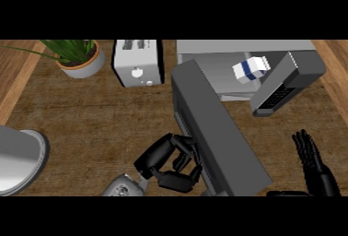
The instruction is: Pick up the milk, place it into the microwave and close the microwave
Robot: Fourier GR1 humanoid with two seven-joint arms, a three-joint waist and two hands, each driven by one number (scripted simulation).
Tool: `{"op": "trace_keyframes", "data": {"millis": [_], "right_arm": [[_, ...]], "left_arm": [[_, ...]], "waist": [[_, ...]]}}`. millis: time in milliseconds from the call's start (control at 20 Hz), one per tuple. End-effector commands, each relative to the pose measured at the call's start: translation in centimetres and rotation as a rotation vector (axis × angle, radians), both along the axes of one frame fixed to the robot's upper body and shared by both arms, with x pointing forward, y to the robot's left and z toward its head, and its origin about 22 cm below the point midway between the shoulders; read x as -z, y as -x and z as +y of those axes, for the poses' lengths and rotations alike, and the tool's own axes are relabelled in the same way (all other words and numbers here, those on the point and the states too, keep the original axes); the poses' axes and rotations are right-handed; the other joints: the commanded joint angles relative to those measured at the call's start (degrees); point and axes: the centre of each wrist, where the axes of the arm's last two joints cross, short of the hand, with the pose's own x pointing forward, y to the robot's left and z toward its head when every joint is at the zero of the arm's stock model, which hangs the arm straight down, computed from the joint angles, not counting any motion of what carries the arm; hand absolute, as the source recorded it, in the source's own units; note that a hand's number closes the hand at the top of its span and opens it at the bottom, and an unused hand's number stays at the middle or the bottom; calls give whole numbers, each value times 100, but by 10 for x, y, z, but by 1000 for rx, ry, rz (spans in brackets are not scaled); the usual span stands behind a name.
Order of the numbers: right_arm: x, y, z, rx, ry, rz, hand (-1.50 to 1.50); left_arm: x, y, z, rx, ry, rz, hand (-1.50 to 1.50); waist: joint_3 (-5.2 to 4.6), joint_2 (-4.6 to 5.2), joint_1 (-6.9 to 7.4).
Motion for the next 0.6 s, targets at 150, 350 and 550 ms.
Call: {"op": "trace_keyframes", "data": {"millis": [150,350,550], "right_arm": [[-36,9,-7,-124,-39,-61,-150],[-67,5,-9,-162,-86,-126,-150],[-86,10,5,-217,-97,-125,-150]], "left_arm": [[51,2,-27,-80,-35,-88,150],[52,-19,-29,-95,17,-93,150],[57,-10,-41,-133,-5,-77,150]], "waist": [[-8,53,-144],[-16,78,-249],[-23,80,-403]]}}
